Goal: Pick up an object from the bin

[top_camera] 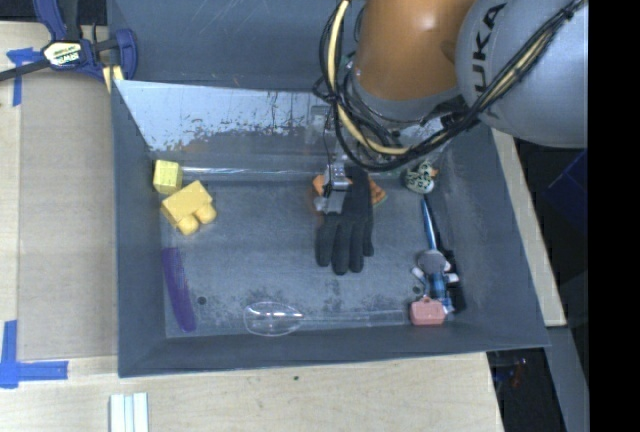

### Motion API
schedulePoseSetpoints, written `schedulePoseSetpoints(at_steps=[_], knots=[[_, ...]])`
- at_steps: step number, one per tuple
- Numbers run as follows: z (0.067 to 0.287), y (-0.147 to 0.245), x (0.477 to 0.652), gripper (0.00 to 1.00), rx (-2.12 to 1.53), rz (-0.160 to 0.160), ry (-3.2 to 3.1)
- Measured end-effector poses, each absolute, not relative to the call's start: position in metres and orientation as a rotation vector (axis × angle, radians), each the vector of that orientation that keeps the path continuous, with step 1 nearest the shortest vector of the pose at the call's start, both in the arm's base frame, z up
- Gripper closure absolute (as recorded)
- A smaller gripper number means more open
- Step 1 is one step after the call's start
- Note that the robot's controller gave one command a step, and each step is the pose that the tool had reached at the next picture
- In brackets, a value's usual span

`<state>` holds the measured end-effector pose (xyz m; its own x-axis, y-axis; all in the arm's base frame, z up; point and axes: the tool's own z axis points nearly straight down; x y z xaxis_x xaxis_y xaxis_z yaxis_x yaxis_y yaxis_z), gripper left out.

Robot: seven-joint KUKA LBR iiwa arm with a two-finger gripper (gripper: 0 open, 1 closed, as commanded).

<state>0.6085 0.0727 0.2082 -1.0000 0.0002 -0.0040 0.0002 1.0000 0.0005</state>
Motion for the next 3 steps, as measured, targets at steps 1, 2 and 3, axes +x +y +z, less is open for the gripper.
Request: schedulePoseSetpoints(at_steps=[1, 2, 3], knots=[[0.157, 0.037, 0.611, 0.0, -0.262, 0.0, 3.126], [0.114, 0.027, 0.619, 0.0, -0.966, -0.002, 2.984], [0.093, 0.011, 0.613, 0.0, -0.794, -0.001, 3.035]])
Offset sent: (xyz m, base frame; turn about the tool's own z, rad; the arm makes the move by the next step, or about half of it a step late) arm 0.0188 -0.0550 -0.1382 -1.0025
